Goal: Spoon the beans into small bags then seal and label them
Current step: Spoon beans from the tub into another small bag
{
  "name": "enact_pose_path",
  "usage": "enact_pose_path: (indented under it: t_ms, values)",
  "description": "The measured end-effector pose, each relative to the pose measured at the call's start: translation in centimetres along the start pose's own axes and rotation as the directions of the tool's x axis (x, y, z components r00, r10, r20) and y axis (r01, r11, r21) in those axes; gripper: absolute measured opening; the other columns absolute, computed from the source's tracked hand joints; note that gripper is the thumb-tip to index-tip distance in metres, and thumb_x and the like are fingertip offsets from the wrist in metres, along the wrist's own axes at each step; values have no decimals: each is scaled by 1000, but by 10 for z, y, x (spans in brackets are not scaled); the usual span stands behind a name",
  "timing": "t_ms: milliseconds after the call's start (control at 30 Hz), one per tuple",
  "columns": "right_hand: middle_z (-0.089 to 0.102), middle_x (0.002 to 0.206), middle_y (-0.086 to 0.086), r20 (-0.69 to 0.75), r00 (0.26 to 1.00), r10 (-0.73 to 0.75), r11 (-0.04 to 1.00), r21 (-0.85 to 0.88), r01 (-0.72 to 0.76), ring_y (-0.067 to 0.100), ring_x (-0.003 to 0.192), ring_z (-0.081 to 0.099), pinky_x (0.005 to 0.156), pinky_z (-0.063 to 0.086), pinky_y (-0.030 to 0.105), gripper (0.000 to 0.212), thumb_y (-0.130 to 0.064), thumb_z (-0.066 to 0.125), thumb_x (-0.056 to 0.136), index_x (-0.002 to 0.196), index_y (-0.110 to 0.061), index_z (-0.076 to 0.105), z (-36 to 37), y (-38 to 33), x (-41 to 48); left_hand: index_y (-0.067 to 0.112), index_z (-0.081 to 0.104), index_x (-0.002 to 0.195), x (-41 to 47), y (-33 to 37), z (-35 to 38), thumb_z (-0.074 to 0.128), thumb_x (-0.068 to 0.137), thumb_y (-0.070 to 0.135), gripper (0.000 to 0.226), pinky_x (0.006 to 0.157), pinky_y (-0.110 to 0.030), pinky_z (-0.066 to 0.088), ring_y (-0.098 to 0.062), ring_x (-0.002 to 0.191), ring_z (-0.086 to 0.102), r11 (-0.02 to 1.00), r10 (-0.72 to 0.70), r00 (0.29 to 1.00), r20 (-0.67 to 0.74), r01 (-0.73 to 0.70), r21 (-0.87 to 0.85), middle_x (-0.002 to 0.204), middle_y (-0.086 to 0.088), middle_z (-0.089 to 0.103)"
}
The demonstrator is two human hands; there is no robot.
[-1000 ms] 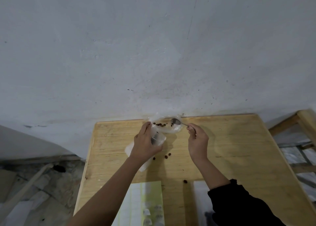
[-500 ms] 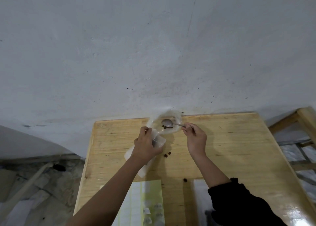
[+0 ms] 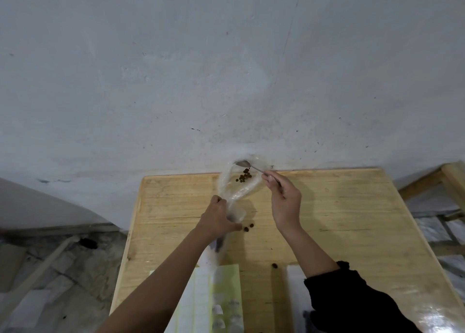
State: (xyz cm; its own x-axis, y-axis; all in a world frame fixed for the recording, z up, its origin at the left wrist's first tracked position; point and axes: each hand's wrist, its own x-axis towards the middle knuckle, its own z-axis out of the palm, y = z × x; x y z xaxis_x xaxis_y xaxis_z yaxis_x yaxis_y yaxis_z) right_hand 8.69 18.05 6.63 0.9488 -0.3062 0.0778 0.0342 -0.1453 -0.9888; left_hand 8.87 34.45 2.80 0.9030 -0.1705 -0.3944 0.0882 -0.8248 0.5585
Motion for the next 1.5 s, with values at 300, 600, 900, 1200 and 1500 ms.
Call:
enact_pose_path:
  t_ms: [300,600,900,1200,1500]
  values:
    - [70,102,4,-57,992,112,993,-39,-115,11,98,66,91,51,23,25,-15,52,94,115,-8,65,-3,16,-1,3,41,127,-3,-6,-8,75,70,36,75,92,-39,47,-20,110,46,998,-35,997,-75,31,-51,137,-4,27]
    - [69,99,6,-120,973,195,981,19,-195,15,97,65,88,52,18,24,-9,51,95,115,-5,64,-2,23,-2,2,37,132,-3,0,-14,74,74,34,75,89,-28,42,-17,114,42,990,25,987,-157,-47,-133,142,-1,23]
    - [66,102,19,-182,790,585,780,392,-487,22,92,66,76,56,16,20,-3,51,94,109,5,62,5,26,-3,7,36,137,-5,3,-20,74,74,29,77,87,-17,32,-1,110,32,970,141,973,-181,-172,-169,144,6,24]
    - [64,97,18,-34,583,812,482,602,-636,28,103,64,95,51,32,11,4,52,91,92,4,63,16,15,0,12,38,138,-6,-2,-22,76,71,23,78,80,8,25,4,115,33,943,276,953,-126,-294,-157,142,10,27]
    - [59,112,24,38,496,867,339,686,-644,31,104,64,89,53,31,19,1,50,93,108,10,58,8,12,6,9,37,137,-1,-6,-21,76,70,26,80,90,-20,39,-8,115,41,959,255,959,-126,-267,-90,141,7,24]
